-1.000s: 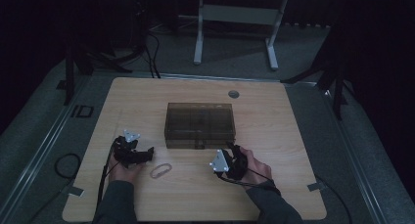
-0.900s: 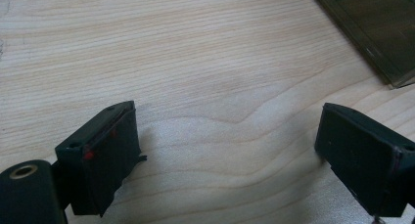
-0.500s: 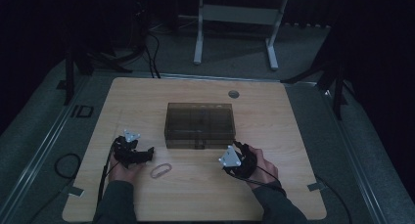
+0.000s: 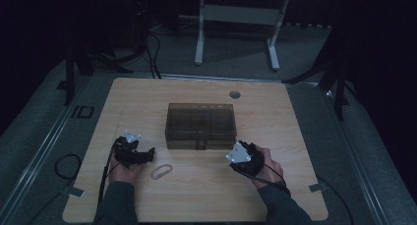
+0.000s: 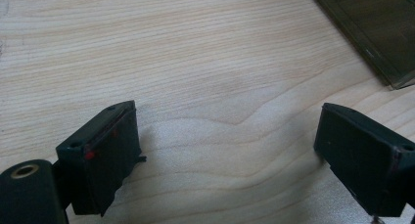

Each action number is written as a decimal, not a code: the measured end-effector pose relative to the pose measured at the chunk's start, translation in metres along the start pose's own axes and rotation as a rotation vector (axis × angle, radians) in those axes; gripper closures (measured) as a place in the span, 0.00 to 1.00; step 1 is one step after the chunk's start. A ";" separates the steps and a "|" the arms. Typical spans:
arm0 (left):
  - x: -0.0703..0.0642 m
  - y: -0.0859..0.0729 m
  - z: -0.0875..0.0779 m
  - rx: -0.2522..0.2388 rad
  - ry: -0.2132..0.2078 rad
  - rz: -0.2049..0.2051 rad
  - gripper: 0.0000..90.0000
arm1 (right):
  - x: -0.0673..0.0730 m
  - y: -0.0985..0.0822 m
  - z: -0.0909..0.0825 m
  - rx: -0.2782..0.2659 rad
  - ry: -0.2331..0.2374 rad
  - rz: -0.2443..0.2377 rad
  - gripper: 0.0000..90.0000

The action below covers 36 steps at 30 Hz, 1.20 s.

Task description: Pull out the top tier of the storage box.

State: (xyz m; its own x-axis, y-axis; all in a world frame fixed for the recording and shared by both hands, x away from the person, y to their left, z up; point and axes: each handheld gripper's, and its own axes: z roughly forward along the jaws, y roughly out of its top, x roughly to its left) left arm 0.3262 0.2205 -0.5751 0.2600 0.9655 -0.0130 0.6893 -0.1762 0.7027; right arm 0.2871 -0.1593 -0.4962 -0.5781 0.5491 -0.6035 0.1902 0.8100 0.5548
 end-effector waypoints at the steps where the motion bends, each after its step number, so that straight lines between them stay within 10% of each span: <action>1: 0.000 0.000 0.000 0.000 0.000 0.000 0.11 | -0.001 -0.001 0.000 -0.001 0.009 0.008 0.67; 24: -0.002 0.002 -0.011 0.037 -0.012 0.012 0.41 | -0.025 -0.014 0.011 -0.055 0.222 0.273 0.61; 36: -0.006 0.006 -0.024 -0.075 -0.164 -0.015 0.58 | -0.031 -0.016 0.018 -0.101 0.279 0.351 0.61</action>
State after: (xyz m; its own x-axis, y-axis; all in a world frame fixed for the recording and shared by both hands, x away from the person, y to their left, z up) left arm 0.3126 0.2185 -0.5542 0.3611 0.9226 -0.1360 0.6430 -0.1408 0.7528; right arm 0.3163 -0.1856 -0.4963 -0.6867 0.6991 -0.1993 0.3428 0.5532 0.7593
